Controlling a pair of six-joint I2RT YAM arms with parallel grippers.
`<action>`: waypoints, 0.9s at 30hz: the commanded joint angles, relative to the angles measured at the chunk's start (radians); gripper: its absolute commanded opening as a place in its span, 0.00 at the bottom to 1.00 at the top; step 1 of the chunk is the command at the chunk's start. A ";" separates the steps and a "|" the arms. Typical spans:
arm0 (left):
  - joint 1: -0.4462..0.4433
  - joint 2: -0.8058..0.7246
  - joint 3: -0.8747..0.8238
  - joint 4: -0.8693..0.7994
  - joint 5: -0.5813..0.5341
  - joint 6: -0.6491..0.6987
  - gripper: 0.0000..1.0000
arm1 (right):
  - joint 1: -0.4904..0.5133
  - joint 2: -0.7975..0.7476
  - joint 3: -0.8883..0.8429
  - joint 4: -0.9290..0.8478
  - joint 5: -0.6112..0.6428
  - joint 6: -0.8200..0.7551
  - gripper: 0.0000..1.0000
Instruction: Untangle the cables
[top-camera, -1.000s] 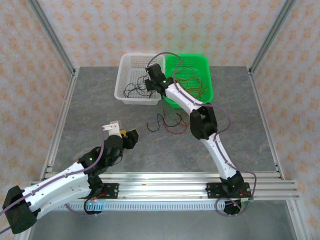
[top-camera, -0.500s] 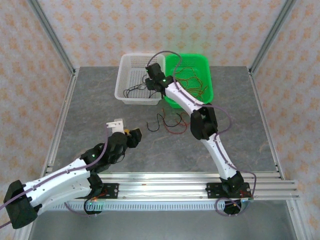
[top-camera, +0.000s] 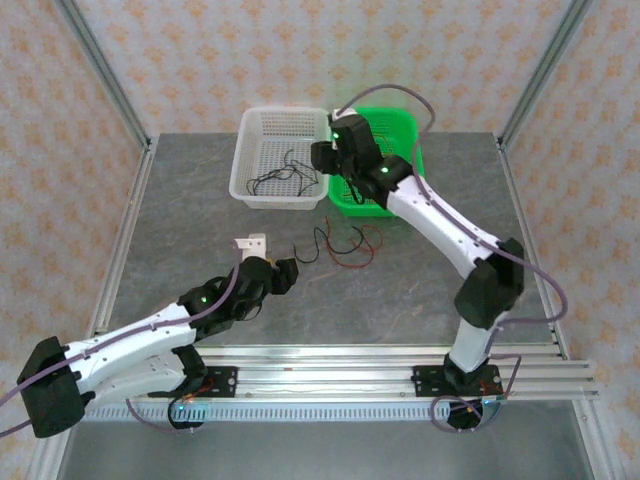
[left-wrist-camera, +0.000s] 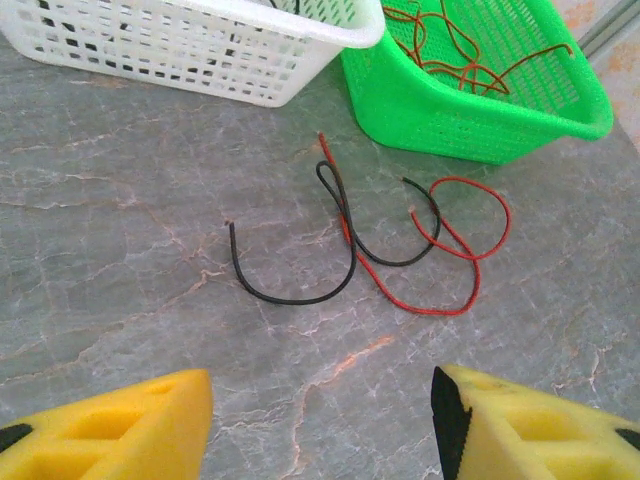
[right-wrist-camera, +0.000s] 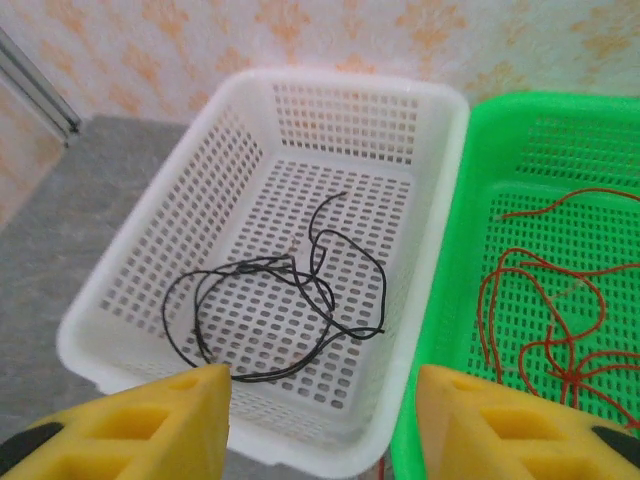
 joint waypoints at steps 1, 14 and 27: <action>-0.009 0.026 0.044 0.021 0.036 0.032 0.61 | -0.002 -0.071 -0.141 0.061 -0.016 0.077 0.51; 0.035 0.390 0.255 0.068 0.164 0.121 0.64 | -0.002 -0.452 -0.555 0.120 -0.056 0.200 0.51; 0.111 0.788 0.517 -0.069 0.002 0.183 0.56 | -0.002 -0.713 -0.798 0.111 -0.048 0.301 0.51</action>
